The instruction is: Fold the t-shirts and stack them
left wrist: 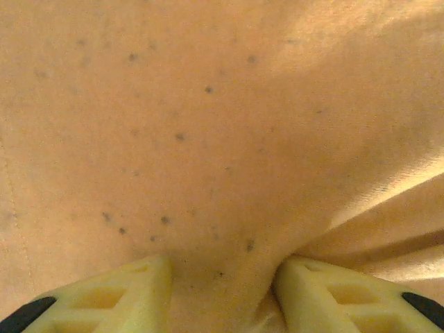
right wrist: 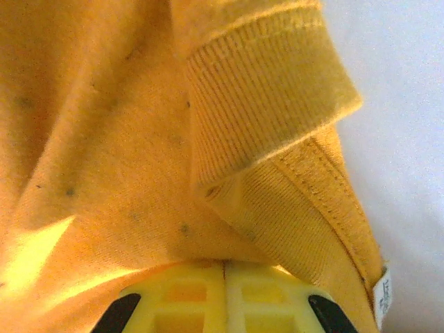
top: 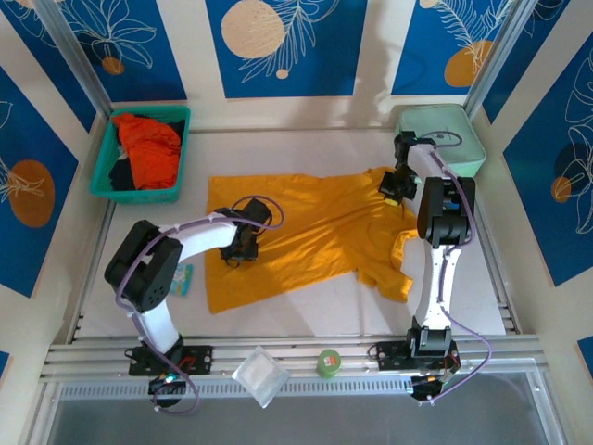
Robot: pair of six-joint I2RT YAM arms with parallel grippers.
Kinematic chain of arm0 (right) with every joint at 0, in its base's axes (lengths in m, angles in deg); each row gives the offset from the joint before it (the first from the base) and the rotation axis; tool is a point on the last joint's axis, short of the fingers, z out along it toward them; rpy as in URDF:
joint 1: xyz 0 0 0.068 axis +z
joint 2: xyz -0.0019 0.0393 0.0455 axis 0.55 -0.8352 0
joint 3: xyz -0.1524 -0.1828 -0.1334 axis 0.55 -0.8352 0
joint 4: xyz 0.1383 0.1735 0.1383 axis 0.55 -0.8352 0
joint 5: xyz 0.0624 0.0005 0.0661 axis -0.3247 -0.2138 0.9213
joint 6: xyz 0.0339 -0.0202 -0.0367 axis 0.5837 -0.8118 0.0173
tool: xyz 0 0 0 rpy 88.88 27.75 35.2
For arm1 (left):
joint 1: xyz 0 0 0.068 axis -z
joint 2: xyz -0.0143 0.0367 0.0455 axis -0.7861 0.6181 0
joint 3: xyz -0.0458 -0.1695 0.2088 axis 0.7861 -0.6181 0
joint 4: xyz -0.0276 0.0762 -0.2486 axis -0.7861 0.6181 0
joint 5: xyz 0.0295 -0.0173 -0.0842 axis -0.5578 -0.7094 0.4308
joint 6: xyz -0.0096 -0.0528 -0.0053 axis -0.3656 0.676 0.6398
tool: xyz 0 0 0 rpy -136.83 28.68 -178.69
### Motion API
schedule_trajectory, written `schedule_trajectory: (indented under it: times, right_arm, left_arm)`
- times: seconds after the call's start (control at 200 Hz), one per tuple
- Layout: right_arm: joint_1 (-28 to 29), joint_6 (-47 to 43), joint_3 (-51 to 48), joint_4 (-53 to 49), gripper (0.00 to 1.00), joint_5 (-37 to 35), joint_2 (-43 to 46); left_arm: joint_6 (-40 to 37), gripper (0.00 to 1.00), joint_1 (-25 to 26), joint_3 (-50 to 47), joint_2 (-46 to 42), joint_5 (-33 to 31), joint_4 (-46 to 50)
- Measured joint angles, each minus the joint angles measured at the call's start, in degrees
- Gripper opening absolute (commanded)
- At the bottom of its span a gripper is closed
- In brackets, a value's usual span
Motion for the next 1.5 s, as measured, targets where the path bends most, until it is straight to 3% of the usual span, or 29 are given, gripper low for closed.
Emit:
schedule_trajectory:
  times: [0.27, 0.37, 0.42, 0.605, 0.835, 0.931, 1.151, 1.501]
  right_arm:
    - [2.5, -4.2, 17.3, -2.2, 0.00, -0.5, -9.7]
    - [3.7, -5.2, 19.4, -2.3, 0.00, -1.0, -10.9]
    - [4.2, -5.4, 18.3, -1.7, 0.07, -1.4, -10.3]
    - [5.5, -4.8, -0.9, 2.6, 0.30, -2.4, 3.1]
    - [11.8, 0.5, -28.1, 5.0, 0.33, -6.4, 38.9]
    - [17.7, 3.7, -36.5, 5.0, 0.33, -6.4, 46.6]
    - [26.9, 11.9, -50.0, 4.6, 0.33, -6.4, 42.7]
    - [28.4, 15.9, -48.4, 6.5, 0.34, -10.3, 33.0]
  left_arm:
    - [-2.1, 0.45, 0.0, 5.4, 4.2, -1.6, 0.5]
    - [-2.9, 0.45, 0.0, 5.9, 4.5, -2.3, 0.6]
    - [-3.0, 0.46, 0.0, 5.9, 4.5, -2.5, 0.6]
    - [-3.9, 0.51, 0.0, 5.8, 3.8, -3.0, 1.1]
    - [-5.5, 0.62, 0.0, 5.8, -0.4, -1.7, 3.6]
    - [-6.0, 0.62, 0.0, 6.3, -3.0, -0.9, 4.5]
    - [-6.0, 0.63, 0.0, 7.4, -6.8, 0.6, 4.5]
    - [-5.8, 0.63, 0.0, 3.4, -9.9, 1.9, 4.3]
